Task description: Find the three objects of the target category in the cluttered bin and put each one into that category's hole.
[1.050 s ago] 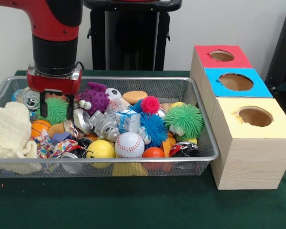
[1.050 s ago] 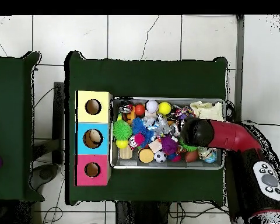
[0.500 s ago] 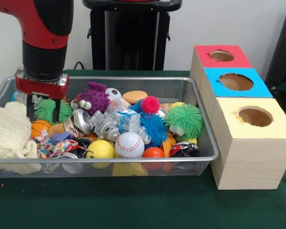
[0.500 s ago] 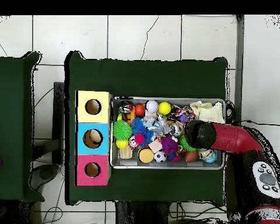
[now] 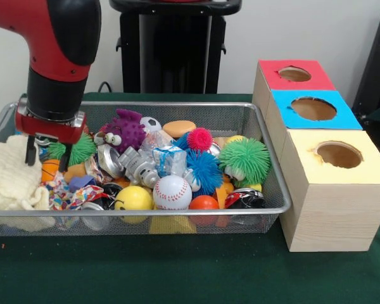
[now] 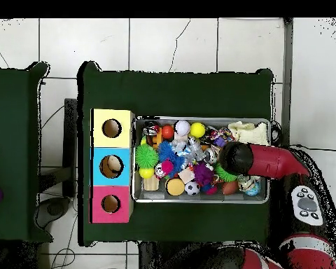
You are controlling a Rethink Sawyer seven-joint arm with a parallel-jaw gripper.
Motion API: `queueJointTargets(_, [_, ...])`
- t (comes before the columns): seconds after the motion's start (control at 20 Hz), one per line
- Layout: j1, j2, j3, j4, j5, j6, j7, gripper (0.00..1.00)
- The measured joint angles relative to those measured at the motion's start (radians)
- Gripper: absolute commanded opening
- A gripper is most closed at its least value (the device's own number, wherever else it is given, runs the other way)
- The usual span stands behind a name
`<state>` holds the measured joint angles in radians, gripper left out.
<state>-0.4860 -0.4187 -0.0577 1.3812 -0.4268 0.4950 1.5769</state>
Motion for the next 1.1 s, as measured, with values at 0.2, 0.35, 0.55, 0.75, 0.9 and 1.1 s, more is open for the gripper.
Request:
queueJointTargets(0.2, [0.018,0.023,-0.031,-0.020,0.019,0.000,0.000,1.00])
queueJointTargets(0.35, [0.037,0.035,-0.054,-0.033,0.031,-0.005,0.000,1.00])
queueJointTargets(0.55, [0.053,0.042,-0.074,-0.040,0.041,-0.022,0.000,1.00])
queueJointTargets(0.75, [0.055,0.051,-0.089,-0.041,0.054,-0.059,0.000,1.00])
queueJointTargets(0.9, [0.052,0.056,-0.089,-0.041,0.069,-0.088,0.000,1.00])
queueJointTargets(1.1, [0.049,0.068,-0.091,-0.041,0.087,-0.131,0.000,1.00])
